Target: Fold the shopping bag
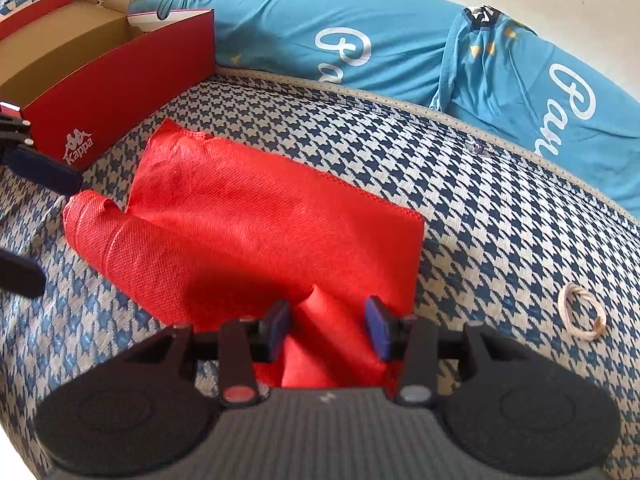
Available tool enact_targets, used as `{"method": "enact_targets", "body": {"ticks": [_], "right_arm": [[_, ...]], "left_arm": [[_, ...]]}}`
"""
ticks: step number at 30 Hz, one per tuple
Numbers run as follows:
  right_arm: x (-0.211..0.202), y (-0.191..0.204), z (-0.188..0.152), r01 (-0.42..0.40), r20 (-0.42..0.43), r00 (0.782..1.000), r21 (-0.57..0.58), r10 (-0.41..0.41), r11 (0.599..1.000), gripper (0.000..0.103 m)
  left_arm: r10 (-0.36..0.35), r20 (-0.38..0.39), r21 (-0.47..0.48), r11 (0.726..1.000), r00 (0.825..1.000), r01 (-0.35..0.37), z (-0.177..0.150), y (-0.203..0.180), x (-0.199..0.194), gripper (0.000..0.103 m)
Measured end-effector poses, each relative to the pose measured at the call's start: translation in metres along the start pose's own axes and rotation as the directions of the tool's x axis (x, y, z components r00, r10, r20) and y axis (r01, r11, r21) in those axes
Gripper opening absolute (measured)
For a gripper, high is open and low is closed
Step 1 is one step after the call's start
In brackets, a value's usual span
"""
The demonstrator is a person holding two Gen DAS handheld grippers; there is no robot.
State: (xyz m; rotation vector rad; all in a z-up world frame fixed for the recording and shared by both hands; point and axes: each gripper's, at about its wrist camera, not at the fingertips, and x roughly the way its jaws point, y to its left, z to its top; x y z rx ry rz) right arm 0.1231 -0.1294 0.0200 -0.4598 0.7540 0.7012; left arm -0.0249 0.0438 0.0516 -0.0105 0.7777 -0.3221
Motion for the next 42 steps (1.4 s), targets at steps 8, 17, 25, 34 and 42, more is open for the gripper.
{"method": "enact_targets", "body": {"ticks": [8,17,25,34,42], "right_arm": [[0.0,0.0,0.0,-0.001,0.004,1.0,0.0,0.001,1.0,0.041],[0.001,-0.002,-0.001,-0.014,0.014,1.0,0.012,0.014,1.0,0.042],[-0.001,-0.004,-0.002,-0.014,0.045,0.999,0.012,0.013,1.0,0.043],[-0.032,-0.006,-0.009,0.032,0.147,0.989,-0.029,-0.028,0.999,0.042],[-0.051,-0.002,-0.016,-0.034,0.173,0.984,-0.051,0.042,0.998,0.031]], "left_arm": [[-0.014,-0.016,-0.055,0.998,1.0,0.013,-0.006,0.01,0.03,0.074],[-0.014,-0.004,-0.136,0.991,1.0,0.013,-0.018,0.02,0.043,0.074],[0.002,-0.018,-0.192,0.981,1.0,-0.006,-0.02,0.024,0.056,0.074],[0.014,-0.019,-0.189,0.982,1.0,-0.017,-0.02,0.026,0.058,0.074],[0.016,-0.019,-0.189,0.982,1.0,-0.019,-0.02,0.026,0.058,0.074]]}}
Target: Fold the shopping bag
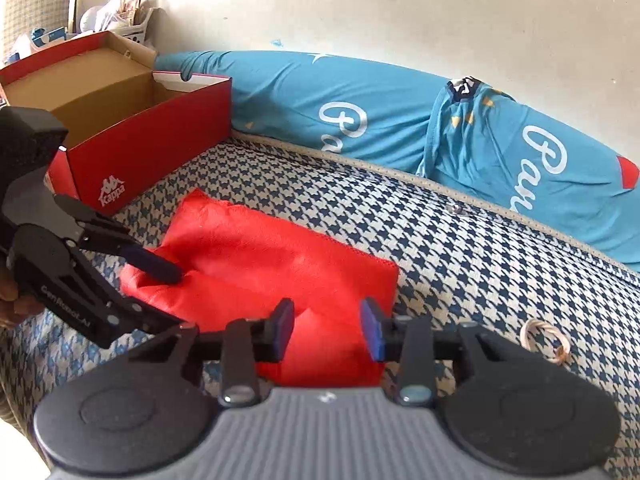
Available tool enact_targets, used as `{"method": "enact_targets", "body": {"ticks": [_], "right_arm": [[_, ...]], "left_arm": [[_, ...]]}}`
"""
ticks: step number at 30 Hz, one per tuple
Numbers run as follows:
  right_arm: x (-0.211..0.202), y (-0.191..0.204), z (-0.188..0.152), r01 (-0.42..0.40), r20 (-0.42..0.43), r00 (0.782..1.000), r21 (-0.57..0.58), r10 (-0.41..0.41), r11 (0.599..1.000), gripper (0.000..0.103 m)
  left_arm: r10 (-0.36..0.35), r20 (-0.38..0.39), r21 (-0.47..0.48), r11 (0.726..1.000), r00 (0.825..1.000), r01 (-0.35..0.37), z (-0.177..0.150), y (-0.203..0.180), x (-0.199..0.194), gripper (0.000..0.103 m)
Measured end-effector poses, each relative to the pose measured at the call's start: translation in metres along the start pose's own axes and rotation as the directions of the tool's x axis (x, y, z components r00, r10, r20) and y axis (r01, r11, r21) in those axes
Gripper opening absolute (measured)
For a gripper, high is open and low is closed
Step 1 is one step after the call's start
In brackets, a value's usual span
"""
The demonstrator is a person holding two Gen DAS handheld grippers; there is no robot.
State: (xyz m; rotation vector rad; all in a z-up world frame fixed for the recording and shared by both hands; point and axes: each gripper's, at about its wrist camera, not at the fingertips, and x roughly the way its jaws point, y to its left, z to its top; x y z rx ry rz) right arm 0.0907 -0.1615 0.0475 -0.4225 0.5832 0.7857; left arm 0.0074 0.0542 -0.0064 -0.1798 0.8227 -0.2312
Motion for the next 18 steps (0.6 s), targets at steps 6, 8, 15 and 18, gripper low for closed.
{"method": "enact_targets", "body": {"ticks": [6,8,15,18], "right_arm": [[0.019,0.002,-0.004,0.001,-0.056,0.998,0.001,-0.001,1.0,0.029],[0.025,0.0,-0.006,-0.002,-0.065,0.998,0.018,0.003,1.0,0.029],[0.037,-0.01,-0.012,-0.022,-0.091,0.995,0.083,0.03,0.996,0.029],[0.038,-0.012,-0.014,-0.029,-0.091,0.995,0.101,0.039,0.995,0.029]], "left_arm": [[-0.005,0.002,-0.01,1.0,1.0,0.005,0.001,0.001,-0.001,0.074],[-0.004,0.002,-0.006,1.0,1.0,0.004,0.001,0.001,0.0,0.074],[0.008,0.005,0.014,1.0,1.0,-0.008,0.001,-0.001,0.001,0.074],[0.015,0.007,0.026,1.0,1.0,-0.015,0.001,-0.002,0.002,0.074]]}}
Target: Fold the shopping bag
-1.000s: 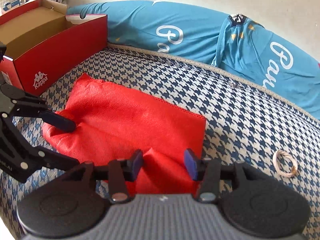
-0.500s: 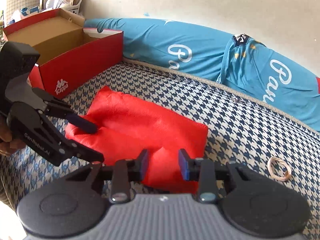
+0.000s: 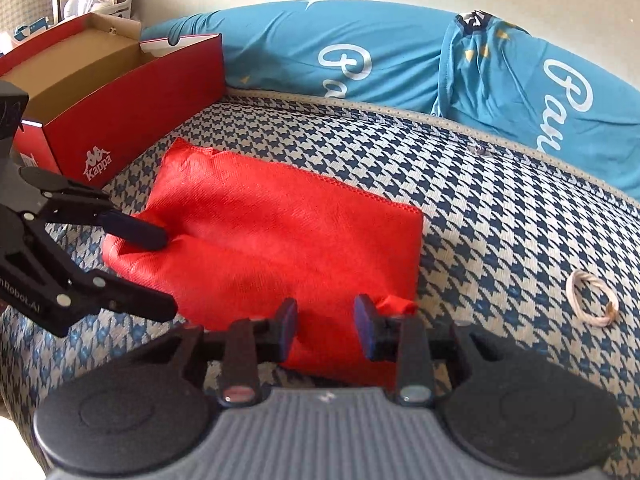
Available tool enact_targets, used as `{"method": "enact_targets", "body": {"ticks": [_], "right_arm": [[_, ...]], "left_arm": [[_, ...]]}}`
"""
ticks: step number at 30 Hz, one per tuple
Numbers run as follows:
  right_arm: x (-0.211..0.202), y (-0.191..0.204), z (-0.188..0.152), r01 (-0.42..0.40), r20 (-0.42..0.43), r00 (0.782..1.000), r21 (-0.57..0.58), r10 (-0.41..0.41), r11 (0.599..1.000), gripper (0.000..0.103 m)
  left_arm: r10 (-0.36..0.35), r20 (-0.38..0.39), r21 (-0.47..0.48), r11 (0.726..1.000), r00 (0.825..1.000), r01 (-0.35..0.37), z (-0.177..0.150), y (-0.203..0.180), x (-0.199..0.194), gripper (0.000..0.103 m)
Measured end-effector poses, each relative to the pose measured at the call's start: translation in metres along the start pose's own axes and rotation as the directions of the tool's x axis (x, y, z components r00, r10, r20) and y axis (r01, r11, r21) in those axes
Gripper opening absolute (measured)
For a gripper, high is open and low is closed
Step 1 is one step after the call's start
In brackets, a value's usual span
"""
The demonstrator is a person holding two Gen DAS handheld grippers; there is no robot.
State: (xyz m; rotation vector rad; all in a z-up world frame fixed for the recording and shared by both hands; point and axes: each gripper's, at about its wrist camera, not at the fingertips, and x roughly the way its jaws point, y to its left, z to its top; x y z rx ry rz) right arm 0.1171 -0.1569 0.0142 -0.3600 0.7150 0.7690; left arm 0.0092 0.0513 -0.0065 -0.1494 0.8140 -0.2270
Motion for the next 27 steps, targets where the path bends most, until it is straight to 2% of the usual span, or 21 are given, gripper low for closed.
{"method": "enact_targets", "body": {"ticks": [8,12,14,17,27], "right_arm": [[0.0,0.003,-0.002,0.014,0.006,1.0,-0.018,-0.014,1.0,0.03],[0.001,0.003,-0.002,0.019,0.006,1.0,-0.017,-0.019,1.0,0.03],[0.001,0.004,-0.002,0.021,0.004,1.0,-0.02,-0.021,1.0,0.03],[0.0,0.005,-0.001,0.021,0.002,1.0,-0.019,-0.021,1.0,0.03],[-0.001,0.006,0.003,0.021,0.005,1.0,-0.069,-0.021,0.997,0.031]], "left_arm": [[0.002,0.002,0.008,1.0,1.0,-0.002,0.001,0.0,0.0,0.074],[0.019,0.015,0.071,0.997,1.0,-0.02,0.001,-0.006,0.0,0.074],[0.044,0.027,0.147,0.988,0.999,-0.047,0.002,-0.014,0.0,0.074],[0.066,0.028,0.199,0.977,0.997,-0.07,0.002,-0.018,0.002,0.074],[0.06,-0.02,0.239,0.97,0.998,-0.053,-0.003,-0.013,0.016,0.075]]}}
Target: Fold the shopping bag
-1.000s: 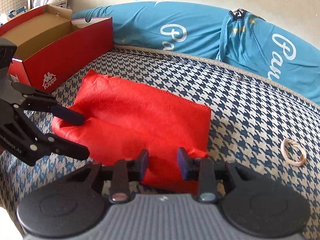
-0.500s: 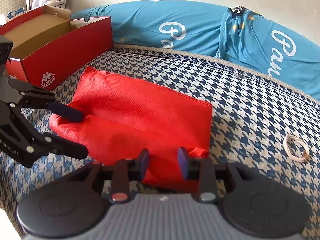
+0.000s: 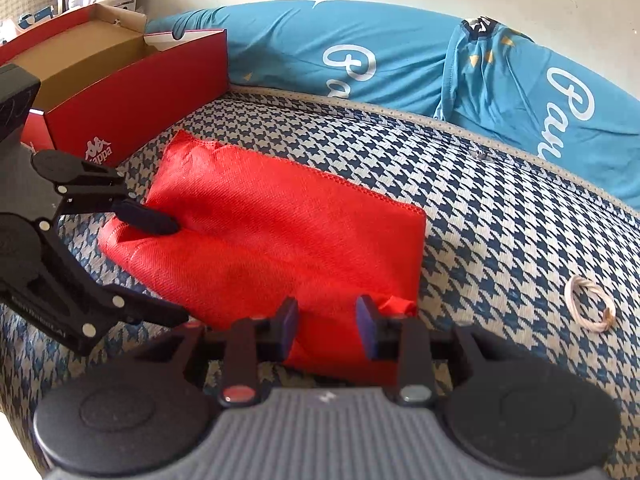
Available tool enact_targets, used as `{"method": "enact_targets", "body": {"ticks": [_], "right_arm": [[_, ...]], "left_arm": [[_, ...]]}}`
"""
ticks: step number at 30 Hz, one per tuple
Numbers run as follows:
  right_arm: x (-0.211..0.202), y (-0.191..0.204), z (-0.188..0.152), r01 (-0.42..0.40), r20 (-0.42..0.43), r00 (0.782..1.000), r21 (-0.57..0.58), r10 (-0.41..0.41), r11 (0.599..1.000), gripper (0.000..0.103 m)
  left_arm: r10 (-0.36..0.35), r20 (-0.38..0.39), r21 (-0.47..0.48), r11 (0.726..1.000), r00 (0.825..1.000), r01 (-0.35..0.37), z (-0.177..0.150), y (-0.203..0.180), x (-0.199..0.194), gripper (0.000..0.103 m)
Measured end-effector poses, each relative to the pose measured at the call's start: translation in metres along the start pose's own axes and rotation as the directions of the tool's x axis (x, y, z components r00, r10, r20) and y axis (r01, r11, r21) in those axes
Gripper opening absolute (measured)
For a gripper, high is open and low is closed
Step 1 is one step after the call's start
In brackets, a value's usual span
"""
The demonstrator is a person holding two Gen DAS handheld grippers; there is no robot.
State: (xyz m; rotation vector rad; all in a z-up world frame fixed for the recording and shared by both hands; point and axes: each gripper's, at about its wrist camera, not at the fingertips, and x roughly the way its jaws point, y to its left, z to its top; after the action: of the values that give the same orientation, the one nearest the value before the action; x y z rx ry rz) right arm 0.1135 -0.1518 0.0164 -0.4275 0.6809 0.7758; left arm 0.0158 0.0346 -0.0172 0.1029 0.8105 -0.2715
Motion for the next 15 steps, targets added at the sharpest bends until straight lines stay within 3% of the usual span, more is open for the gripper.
{"method": "enact_targets", "body": {"ticks": [7,10,15], "right_arm": [[-0.01,0.004,0.0,-0.04,-0.001,0.999,-0.041,0.04,0.998,0.047],[-0.015,0.012,-0.002,-0.062,-0.009,0.998,-0.112,0.061,0.992,0.056],[-0.019,0.035,-0.009,-0.01,-0.006,1.0,-0.285,0.009,0.958,0.057]], "left_arm": [[-0.006,0.004,-0.013,1.0,1.0,0.006,-0.001,0.0,-0.001,0.077],[-0.013,0.003,-0.025,1.0,1.0,0.013,0.0,0.002,0.0,0.078],[-0.014,-0.004,-0.026,1.0,1.0,0.014,0.0,0.003,0.001,0.08]]}}
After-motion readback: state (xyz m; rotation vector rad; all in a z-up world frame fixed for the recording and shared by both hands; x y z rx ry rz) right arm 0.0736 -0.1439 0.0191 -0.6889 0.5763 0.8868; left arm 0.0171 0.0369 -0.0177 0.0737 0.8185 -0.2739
